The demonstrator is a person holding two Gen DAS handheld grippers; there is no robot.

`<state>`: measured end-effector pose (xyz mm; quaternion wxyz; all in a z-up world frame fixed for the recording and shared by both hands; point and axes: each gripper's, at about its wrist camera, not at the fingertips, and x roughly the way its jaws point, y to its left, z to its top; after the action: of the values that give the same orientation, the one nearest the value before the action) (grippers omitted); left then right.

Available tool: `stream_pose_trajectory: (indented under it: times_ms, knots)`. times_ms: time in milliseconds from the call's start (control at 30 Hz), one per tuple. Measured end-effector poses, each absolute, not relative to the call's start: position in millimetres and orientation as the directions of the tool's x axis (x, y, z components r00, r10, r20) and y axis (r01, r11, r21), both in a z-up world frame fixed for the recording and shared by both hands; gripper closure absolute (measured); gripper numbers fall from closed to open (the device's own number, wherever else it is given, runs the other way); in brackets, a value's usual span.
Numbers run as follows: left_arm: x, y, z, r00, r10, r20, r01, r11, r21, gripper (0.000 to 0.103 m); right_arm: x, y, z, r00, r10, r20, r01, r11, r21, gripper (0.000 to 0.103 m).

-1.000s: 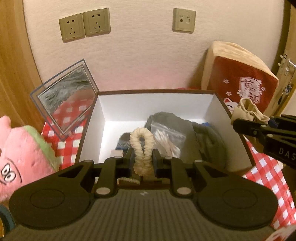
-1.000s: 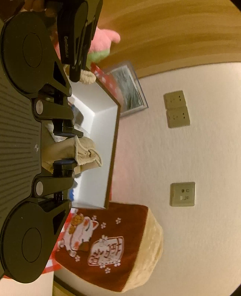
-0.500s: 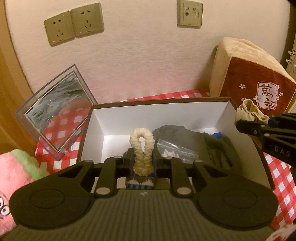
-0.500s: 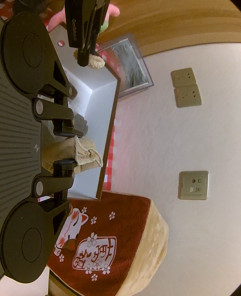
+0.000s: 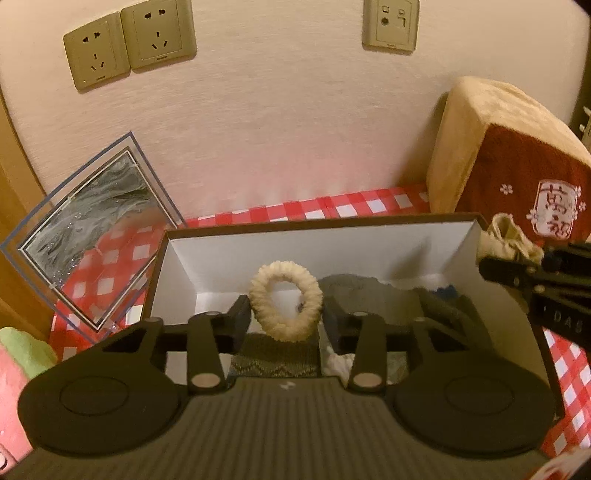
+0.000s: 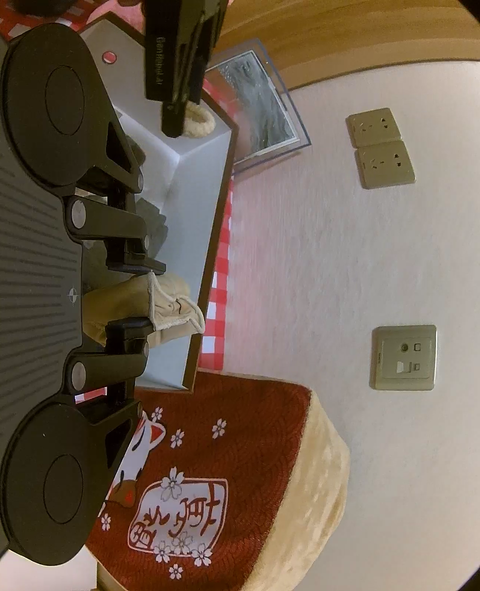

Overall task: Organize soft objects
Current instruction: 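Open both grippers to drop the sock and the ring into the box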

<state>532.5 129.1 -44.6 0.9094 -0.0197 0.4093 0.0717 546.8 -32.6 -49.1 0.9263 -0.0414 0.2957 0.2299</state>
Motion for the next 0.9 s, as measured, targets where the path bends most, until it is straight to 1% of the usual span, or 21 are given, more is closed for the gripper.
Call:
stream_pose_trajectory:
  times_ms: [33, 67, 100, 133, 167, 400, 433, 467, 500, 533, 567, 633, 900]
  knots:
    - [533, 131, -44, 0.656, 0.109, -0.746, -0.144, 0.989, 0.017, 0.058, 548, -33, -50, 0.718, 0.402, -0.569, -0.45, 0.891, 0.061, 0.079]
    - [534, 132, -43, 0.657, 0.106, -0.746, -0.145, 0.989, 0.013, 0.052, 549, -34, -51, 0.716, 0.401, -0.571, -0.449, 0.891, 0.063, 0.079]
    - [535, 134, -43, 0.659, 0.108, -0.744, -0.149, 0.989, 0.011, 0.049, 549, -34, -51, 0.714, 0.401, -0.574, -0.448, 0.892, 0.066, 0.079]
    - [535, 135, -42, 0.66, 0.111, -0.743, -0.154, 0.988, 0.01, 0.044, 550, -35, -52, 0.713, 0.401, -0.576, -0.447, 0.892, 0.068, 0.079]
    - [535, 136, -41, 0.66, 0.112, -0.743, -0.157, 0.988, 0.009, 0.042, 551, -35, -53, 0.712, 0.4, -0.577, -0.447, 0.892, 0.068, 0.079]
    - [532, 141, -41, 0.65, 0.108, -0.753, -0.171, 0.985, -0.006, 0.04, 556, -35, -55, 0.708, 0.402, -0.581, -0.445, 0.892, 0.076, 0.078]
    - [531, 141, -41, 0.65, 0.109, -0.752, -0.171, 0.985, -0.005, 0.039, 557, -33, -55, 0.706, 0.403, -0.582, -0.448, 0.891, 0.074, 0.076]
    - [529, 140, -41, 0.649, 0.109, -0.753, -0.172, 0.985, -0.005, 0.039, 558, -32, -54, 0.705, 0.403, -0.584, -0.449, 0.891, 0.073, 0.066]
    - [528, 139, -41, 0.649, 0.109, -0.753, -0.172, 0.985, -0.005, 0.039, 558, -31, -54, 0.708, 0.401, -0.582, -0.449, 0.891, 0.067, 0.059]
    - [527, 139, -40, 0.649, 0.107, -0.753, -0.171, 0.985, -0.007, 0.039, 557, -30, -53, 0.719, 0.396, -0.571, -0.446, 0.893, 0.058, 0.046]
    - [526, 138, -40, 0.65, 0.105, -0.753, -0.169, 0.986, -0.009, 0.039, 556, -31, -52, 0.731, 0.395, -0.557, -0.443, 0.895, 0.052, 0.04]
    - [522, 137, -40, 0.65, 0.103, -0.753, -0.168, 0.986, -0.01, 0.039, 554, -32, -49, 0.741, 0.4, -0.54, -0.445, 0.894, 0.051, 0.039]
    - [502, 131, -34, 0.65, 0.094, -0.754, -0.174, 0.984, -0.028, 0.038, 538, -45, -49, 0.725, 0.408, -0.554, -0.436, 0.895, 0.089, 0.037]
